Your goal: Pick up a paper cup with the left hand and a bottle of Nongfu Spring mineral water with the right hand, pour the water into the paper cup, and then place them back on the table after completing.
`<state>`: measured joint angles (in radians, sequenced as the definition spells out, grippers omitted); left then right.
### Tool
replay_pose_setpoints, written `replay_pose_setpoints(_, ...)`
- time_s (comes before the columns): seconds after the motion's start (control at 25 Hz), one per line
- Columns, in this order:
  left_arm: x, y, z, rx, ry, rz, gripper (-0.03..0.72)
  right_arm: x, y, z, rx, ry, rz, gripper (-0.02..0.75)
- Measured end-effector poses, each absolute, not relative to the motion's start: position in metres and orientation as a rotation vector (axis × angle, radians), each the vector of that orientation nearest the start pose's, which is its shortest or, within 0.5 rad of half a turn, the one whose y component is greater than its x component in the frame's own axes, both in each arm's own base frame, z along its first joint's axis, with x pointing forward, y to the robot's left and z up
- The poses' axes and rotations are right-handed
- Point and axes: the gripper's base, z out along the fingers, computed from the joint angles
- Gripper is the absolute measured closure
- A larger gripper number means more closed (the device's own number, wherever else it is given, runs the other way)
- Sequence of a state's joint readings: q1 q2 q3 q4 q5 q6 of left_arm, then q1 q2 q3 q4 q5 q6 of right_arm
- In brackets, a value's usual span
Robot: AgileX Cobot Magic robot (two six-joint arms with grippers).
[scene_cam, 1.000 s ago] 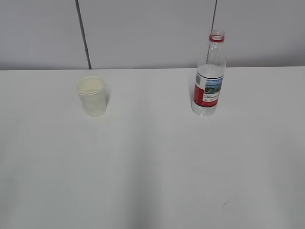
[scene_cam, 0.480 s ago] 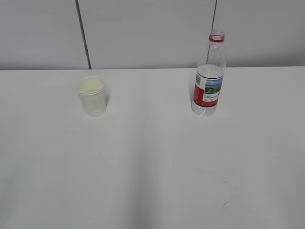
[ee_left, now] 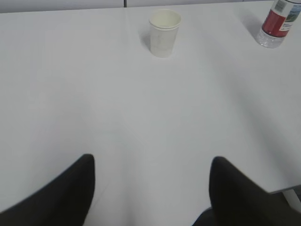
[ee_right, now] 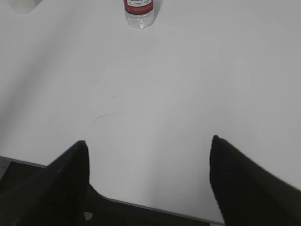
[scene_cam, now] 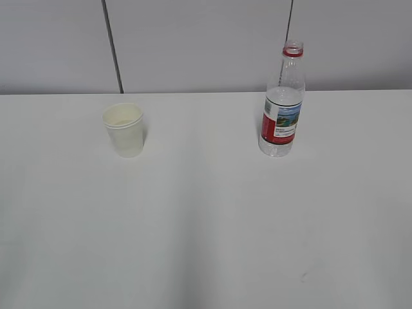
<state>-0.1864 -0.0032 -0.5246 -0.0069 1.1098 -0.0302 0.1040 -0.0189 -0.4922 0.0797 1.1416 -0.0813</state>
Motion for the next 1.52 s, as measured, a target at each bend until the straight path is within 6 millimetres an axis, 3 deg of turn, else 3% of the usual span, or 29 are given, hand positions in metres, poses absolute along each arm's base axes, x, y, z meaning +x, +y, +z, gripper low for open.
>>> replay_pose_setpoints(1.52, -0.0103, 0.0004, 0.2802, 0.058, 2.064, -0.074, 0.262, -0.0109, 0.0058, 0.2688, -0.148, 2.107, 0.071, 0.15)
